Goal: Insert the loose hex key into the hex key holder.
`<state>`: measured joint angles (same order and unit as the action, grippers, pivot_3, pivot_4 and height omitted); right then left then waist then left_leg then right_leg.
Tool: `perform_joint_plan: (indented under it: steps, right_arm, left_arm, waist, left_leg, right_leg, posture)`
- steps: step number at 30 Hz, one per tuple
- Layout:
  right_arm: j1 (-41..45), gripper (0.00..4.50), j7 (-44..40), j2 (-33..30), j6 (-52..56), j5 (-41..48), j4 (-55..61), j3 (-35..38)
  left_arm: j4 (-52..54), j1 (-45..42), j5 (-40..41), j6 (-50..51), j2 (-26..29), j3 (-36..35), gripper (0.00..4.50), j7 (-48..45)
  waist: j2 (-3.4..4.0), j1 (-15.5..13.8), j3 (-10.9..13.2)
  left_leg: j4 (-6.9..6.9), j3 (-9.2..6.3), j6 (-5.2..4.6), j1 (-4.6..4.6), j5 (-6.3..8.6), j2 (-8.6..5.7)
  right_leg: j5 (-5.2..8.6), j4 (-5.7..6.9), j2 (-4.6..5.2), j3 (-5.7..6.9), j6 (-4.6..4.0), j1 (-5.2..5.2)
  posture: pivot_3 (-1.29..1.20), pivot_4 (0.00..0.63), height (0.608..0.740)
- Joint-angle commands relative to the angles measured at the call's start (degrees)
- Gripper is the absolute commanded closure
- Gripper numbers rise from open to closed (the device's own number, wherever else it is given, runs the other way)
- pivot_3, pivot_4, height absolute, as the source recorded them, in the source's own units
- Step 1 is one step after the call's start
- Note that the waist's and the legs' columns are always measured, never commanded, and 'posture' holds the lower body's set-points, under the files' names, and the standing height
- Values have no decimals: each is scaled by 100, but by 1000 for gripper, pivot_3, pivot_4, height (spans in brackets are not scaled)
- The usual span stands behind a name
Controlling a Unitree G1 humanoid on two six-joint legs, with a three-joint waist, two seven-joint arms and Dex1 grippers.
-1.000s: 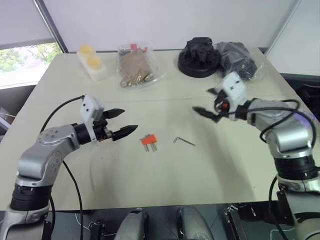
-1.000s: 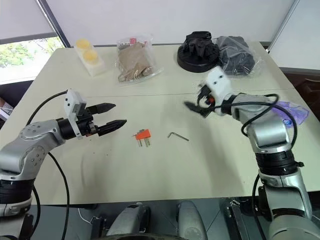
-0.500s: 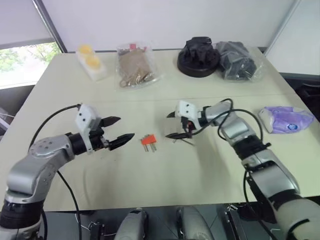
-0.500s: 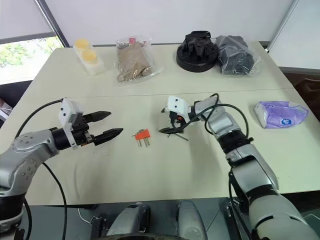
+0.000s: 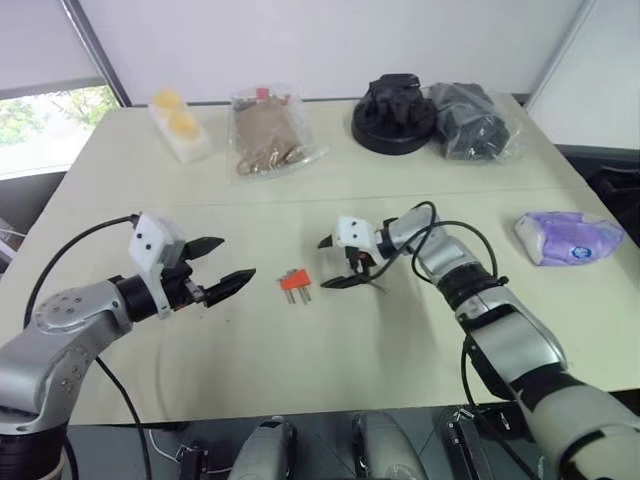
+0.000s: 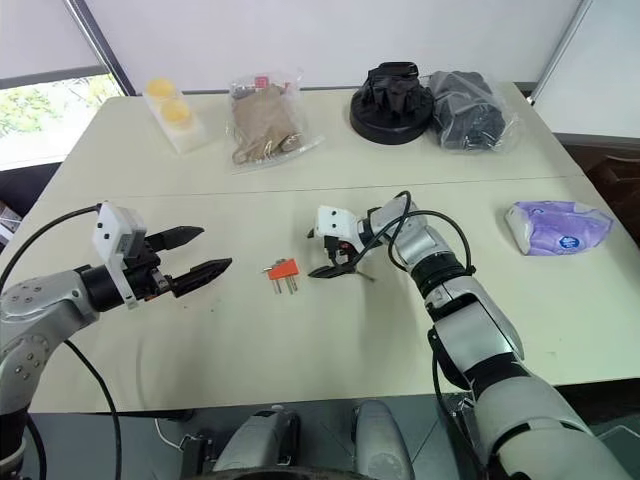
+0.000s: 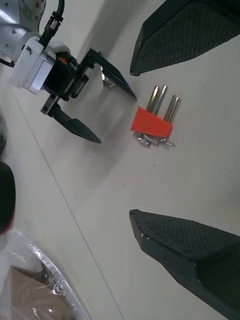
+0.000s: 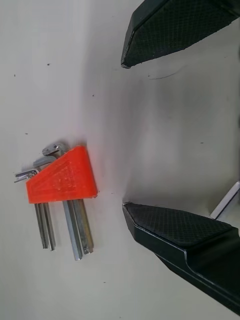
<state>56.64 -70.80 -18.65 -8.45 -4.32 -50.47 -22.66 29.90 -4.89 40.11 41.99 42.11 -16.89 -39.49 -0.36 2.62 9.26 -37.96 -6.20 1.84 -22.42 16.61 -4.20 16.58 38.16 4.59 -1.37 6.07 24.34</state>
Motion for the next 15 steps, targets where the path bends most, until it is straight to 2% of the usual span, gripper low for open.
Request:
perform_joint_plan:
  steps: [1,15]
  right_arm:
    - [25,43,-68,171,31,-21,102,48]
    - [-216,43,145,510,461,-52,384,87]
  left_arm:
    - [179,-20,75,-33,94,-174,0,27]
    - [111,-112,80,-54,176,-134,0,42]
  waist:
    - [0,1,0]
    - [1,6,0]
  left_leg:
    - [1,0,0,0,0,0]
    - [2,0,1,1,0,1]
  right_leg:
    - [0,1,0,0,0,1]
    - [0,2,-1,0,0,2]
  posture:
    - [0,150,740]
    - [0,150,740]
